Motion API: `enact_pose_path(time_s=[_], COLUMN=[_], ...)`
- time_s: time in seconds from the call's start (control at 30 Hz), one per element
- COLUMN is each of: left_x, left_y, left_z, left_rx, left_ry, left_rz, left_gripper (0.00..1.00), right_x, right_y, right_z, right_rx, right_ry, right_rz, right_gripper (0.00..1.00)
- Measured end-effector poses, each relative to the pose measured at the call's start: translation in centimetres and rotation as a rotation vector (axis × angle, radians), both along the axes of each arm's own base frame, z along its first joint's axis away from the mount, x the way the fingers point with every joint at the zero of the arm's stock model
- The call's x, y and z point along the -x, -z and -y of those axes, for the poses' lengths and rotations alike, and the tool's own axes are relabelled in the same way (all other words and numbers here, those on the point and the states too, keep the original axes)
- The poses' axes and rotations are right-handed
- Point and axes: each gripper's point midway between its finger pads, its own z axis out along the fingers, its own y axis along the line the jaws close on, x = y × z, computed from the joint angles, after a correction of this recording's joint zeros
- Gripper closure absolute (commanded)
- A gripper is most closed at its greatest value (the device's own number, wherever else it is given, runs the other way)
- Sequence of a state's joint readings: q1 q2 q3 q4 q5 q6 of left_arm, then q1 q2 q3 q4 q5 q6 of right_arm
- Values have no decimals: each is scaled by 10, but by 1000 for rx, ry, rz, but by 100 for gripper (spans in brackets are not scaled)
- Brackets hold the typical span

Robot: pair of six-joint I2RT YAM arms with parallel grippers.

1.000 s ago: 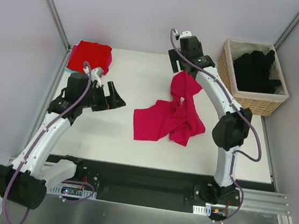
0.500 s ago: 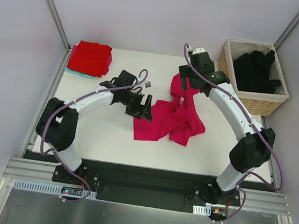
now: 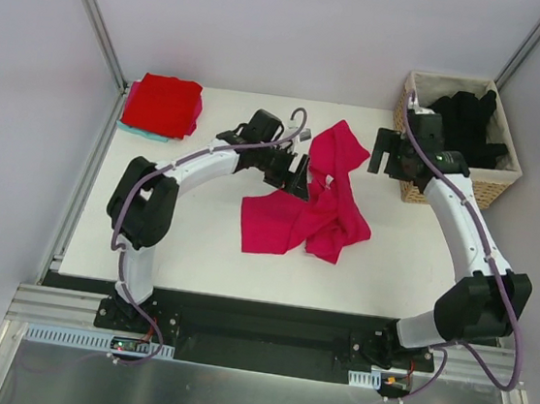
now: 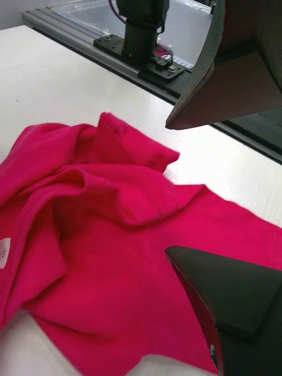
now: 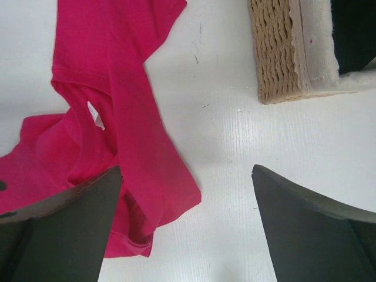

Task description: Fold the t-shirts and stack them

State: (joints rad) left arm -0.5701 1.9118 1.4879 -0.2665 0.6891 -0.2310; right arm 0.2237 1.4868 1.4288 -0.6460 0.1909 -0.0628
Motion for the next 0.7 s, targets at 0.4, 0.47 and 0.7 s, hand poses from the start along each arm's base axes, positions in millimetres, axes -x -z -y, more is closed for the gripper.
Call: enact_pose_path(time_s=[0.4, 0.47, 0.7], left_x=[-12, -13, -28], left_y=[50, 46, 19], left_z=[26, 30, 51], left_rx=[-14, -4, 66], left_ry=[20, 25, 32], left_rz=[-58, -46, 17], left_gripper=[23, 23, 23], right_x=[15, 17, 20], right_y=[3, 5, 5], right_z=[4, 1, -5], right_rx=[-152, -164, -192], right_ry=[-12, -24, -47], right_rz=[-24, -35, -45], right_gripper=[2, 2, 1])
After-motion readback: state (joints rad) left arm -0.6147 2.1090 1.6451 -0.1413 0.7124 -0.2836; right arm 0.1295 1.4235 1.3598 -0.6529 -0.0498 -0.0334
